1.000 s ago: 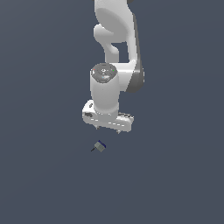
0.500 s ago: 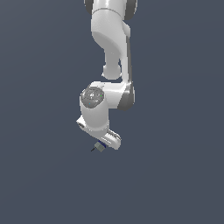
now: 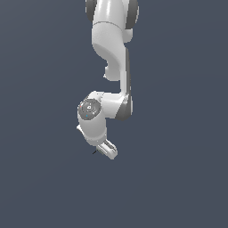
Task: Pick up the object and move it to a goal position.
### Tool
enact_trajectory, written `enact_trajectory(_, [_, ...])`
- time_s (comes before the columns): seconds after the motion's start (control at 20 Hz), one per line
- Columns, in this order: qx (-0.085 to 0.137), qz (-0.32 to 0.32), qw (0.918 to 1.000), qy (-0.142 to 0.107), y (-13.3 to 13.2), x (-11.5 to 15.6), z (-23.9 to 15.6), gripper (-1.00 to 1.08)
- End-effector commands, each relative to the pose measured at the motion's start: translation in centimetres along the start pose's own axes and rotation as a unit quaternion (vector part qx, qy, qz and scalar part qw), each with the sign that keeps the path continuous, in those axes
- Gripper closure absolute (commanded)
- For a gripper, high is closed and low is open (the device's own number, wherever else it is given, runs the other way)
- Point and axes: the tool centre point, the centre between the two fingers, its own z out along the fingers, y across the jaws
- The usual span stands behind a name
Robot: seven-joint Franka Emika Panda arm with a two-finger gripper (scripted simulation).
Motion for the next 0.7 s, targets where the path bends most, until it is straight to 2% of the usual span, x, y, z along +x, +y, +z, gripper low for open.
enact_trajectory(0.0, [0.0,0.007,1.0,0.0,0.0,0.2,0.2,-0.92])
enact_trajectory(0.3, [0.0,0.005,1.0,0.0,0.1,0.1,0.8,-0.92])
enact_trajectory(0.65, [0.0,0.007,1.0,0.0,0.1,0.1,4.2,-0.92])
